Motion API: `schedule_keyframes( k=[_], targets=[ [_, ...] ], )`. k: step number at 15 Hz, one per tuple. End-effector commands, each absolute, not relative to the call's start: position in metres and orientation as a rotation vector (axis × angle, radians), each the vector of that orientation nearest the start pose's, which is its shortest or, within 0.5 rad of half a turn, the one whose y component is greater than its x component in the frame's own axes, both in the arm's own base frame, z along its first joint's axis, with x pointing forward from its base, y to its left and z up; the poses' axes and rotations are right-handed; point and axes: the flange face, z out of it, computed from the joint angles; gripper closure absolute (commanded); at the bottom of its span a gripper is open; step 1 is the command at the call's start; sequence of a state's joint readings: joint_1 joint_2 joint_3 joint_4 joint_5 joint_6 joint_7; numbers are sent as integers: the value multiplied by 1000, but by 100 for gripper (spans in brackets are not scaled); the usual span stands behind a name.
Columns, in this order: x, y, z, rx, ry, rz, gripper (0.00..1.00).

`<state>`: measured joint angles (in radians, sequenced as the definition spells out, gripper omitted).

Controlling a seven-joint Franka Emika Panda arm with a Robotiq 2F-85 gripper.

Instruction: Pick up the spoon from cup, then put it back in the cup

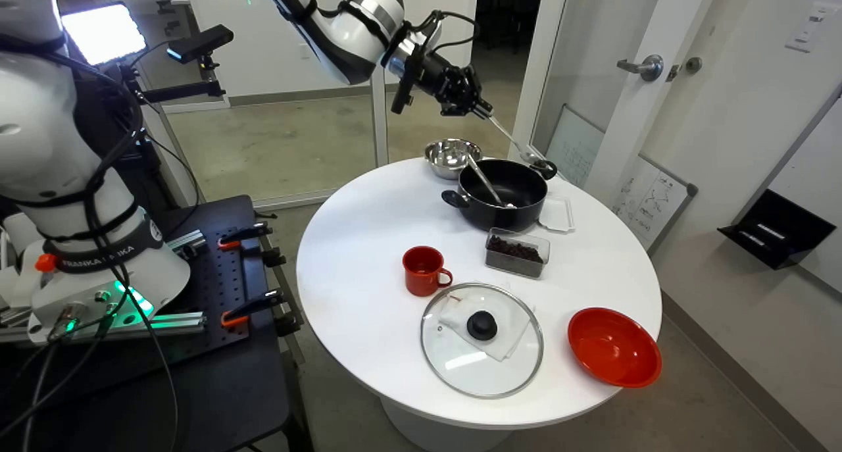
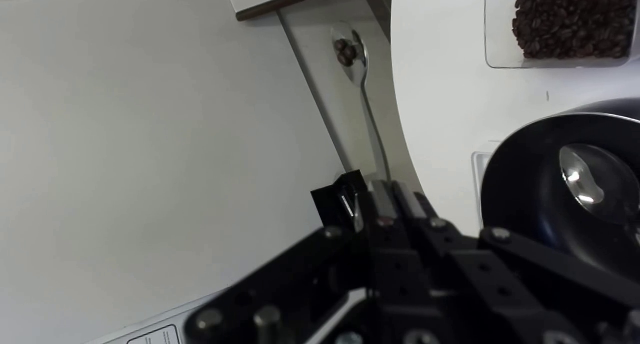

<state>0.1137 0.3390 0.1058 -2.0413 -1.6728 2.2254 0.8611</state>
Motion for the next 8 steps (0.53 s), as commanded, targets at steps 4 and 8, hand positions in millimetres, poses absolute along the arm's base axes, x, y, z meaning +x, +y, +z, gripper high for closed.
schedule_keyframes(
  k=[4,8],
  targets=[
    [611,82,274,2002,599,661,99],
    [617,74,266,2039,597,687,99]
  ],
)
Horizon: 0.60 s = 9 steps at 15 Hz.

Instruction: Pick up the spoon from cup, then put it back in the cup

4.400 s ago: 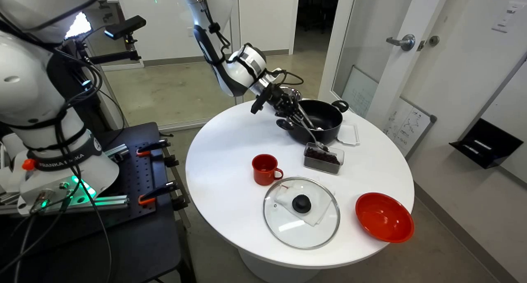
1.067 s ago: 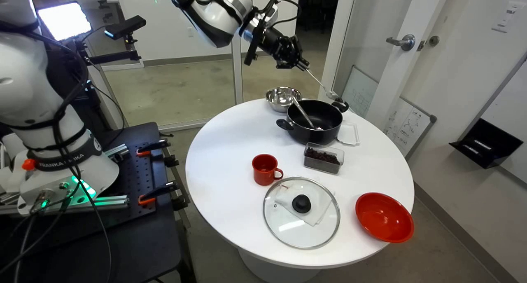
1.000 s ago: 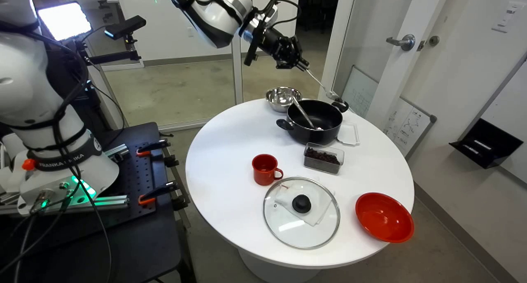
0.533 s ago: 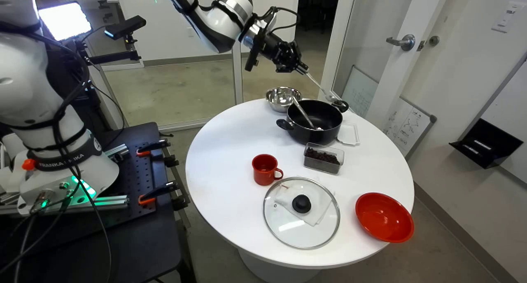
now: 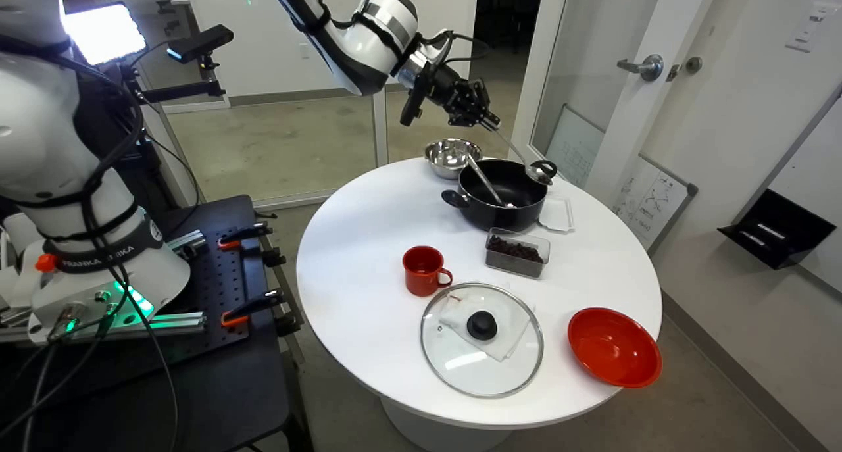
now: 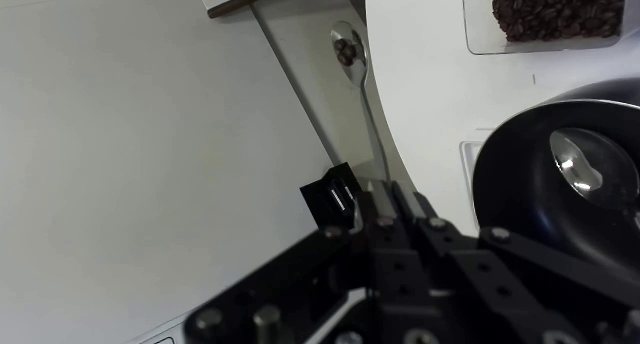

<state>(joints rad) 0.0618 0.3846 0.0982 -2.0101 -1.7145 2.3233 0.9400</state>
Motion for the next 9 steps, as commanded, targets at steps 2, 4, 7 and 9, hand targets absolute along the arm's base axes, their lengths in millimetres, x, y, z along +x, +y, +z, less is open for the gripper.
schedule_keyframes(
  k=[2,4,7,9],
  targets=[
    [619,75,257,2049,616,688,99],
    [619,80,245,2058,642,681,99],
    [618,86,228,2069,676,656,99],
    [617,88,220,2077,684,643,99]
  ],
)
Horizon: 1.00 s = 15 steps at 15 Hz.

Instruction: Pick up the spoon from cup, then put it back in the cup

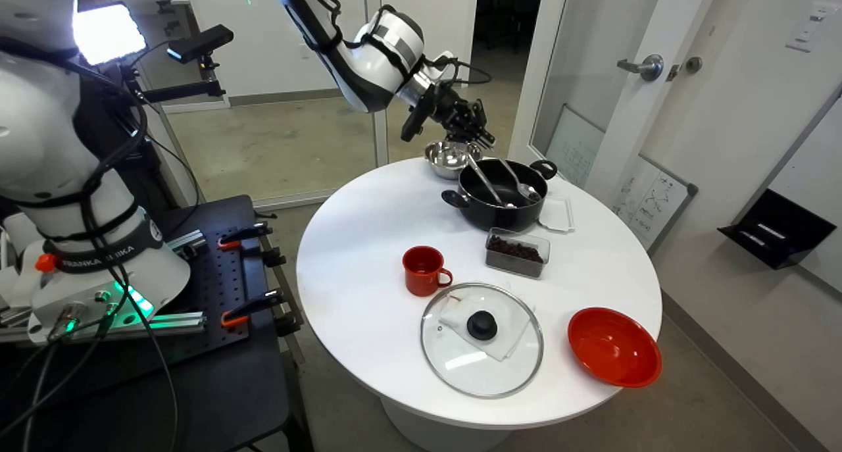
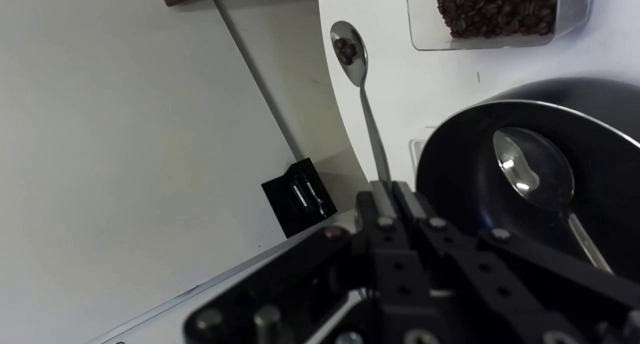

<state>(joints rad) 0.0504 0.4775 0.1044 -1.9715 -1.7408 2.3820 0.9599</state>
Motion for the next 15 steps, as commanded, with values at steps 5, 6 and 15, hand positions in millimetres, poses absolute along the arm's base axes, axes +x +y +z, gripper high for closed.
schedule_keyframes(
  k=[5,6,15],
  targets=[
    [615,91,205,2098,691,628,99],
    [614,91,202,2101,692,623,99],
    [610,92,177,2128,694,590,99]
  ],
)
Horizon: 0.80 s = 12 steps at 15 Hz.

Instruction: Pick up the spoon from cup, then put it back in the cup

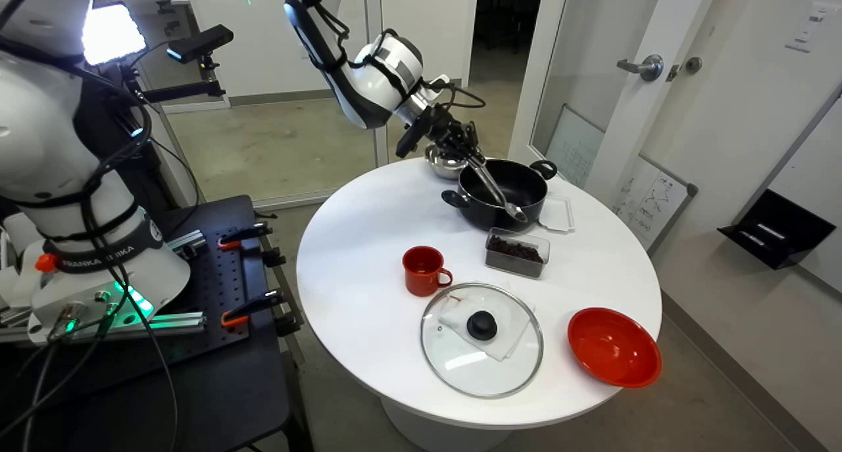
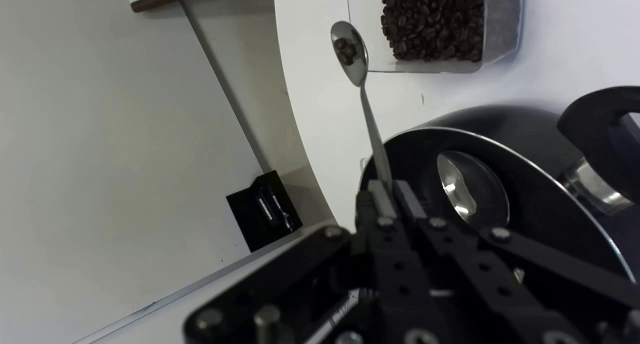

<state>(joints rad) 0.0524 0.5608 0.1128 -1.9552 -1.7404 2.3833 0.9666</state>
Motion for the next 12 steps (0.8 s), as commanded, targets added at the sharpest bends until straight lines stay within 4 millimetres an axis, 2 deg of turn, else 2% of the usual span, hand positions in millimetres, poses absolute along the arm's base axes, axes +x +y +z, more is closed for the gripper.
schedule_keyframes(
  k=[1,12],
  targets=[
    [610,92,175,2130,692,590,99],
    [613,91,153,2170,677,599,99]
  ],
)
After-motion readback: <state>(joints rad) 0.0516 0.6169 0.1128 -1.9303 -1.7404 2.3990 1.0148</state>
